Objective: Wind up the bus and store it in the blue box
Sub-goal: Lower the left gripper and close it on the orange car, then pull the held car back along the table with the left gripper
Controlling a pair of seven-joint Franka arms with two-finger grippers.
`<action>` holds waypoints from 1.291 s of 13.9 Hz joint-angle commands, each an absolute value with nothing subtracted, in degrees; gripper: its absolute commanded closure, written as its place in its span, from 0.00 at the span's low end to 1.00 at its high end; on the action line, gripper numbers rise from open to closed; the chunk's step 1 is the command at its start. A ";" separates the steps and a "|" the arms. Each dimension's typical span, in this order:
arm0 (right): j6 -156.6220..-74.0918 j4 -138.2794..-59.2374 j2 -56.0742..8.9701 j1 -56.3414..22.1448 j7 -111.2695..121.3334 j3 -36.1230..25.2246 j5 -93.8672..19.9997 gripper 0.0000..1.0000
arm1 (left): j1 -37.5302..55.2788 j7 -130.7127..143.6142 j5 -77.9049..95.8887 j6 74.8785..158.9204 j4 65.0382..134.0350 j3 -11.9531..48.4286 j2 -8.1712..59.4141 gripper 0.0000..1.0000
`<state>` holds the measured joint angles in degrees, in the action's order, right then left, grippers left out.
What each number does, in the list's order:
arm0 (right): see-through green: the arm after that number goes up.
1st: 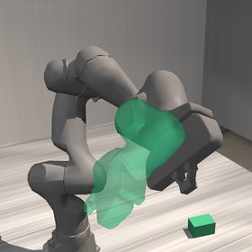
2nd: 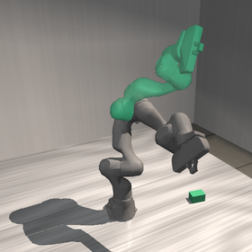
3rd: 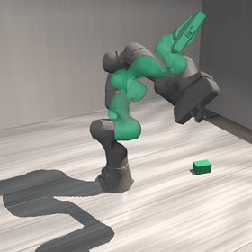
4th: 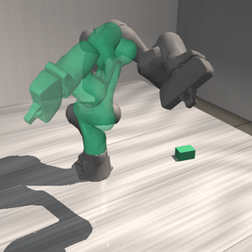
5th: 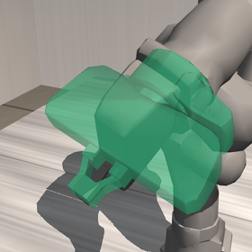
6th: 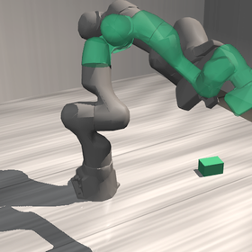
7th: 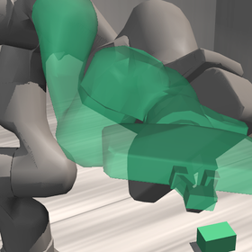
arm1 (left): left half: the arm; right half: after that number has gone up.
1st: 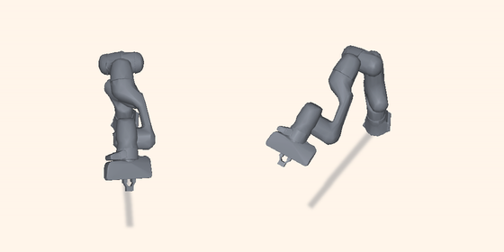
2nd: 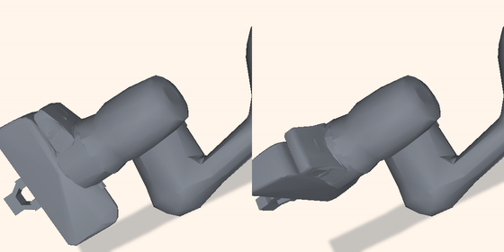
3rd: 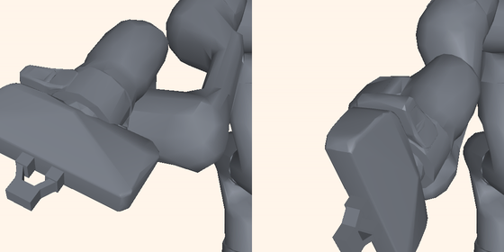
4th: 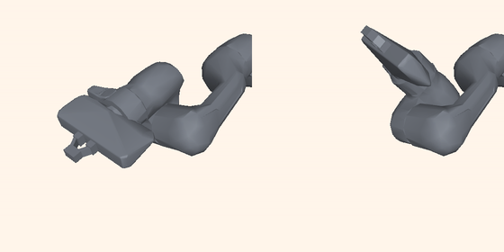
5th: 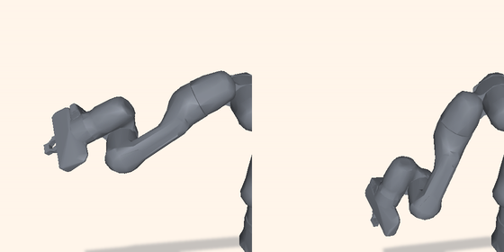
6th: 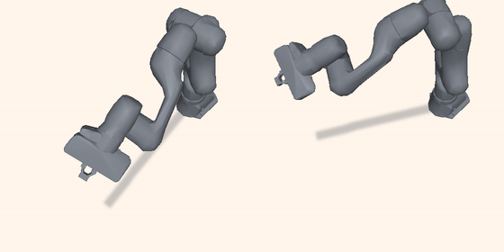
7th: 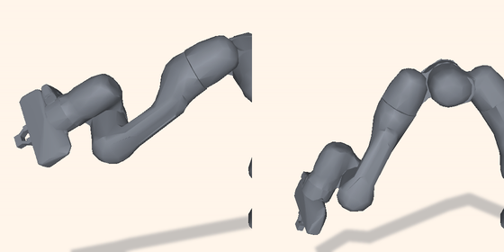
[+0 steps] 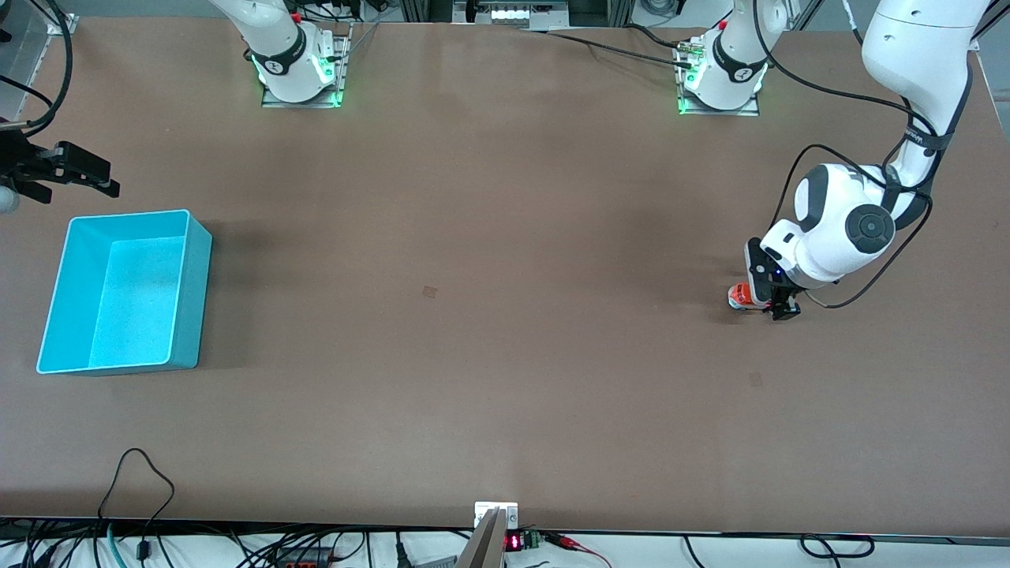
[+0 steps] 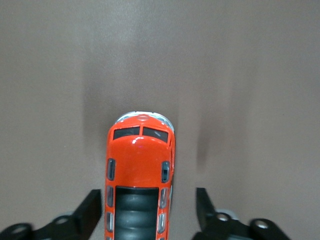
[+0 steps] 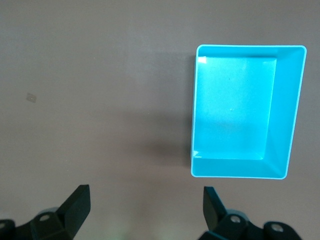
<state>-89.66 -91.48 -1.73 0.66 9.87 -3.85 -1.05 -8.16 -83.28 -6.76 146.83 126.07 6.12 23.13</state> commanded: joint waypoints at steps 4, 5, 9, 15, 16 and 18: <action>-89.91 -91.23 -1.76 0.88 9.49 -3.60 -1.06 0.00 | -8.96 -84.29 -7.73 147.66 126.74 6.59 22.76 0.58; -89.91 -91.23 -1.76 0.79 9.49 -3.60 -0.88 0.00 | -8.96 -84.20 -7.73 147.57 126.74 6.59 22.76 0.58; -89.91 -91.23 -1.76 0.70 9.49 -3.60 -0.88 0.00 | -8.79 -84.29 -7.82 147.39 126.56 6.59 23.46 0.58; -89.91 -91.14 -1.67 0.70 9.49 -3.60 -0.79 0.00 | -12.11 -87.80 -7.82 147.22 124.89 6.59 27.77 0.60; -89.91 -91.14 -1.67 0.70 9.49 -3.60 -0.88 0.00 | -13.09 -87.89 -7.82 147.22 124.89 6.59 28.38 0.60; -89.83 -90.88 -1.67 0.88 9.49 -3.60 -1.05 0.00 | -14.49 -88.07 -7.82 146.96 124.63 6.33 28.83 0.60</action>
<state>-89.74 -91.46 -1.81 0.63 9.86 -3.81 -1.05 -11.86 -86.81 -6.76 146.94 125.49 6.15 23.50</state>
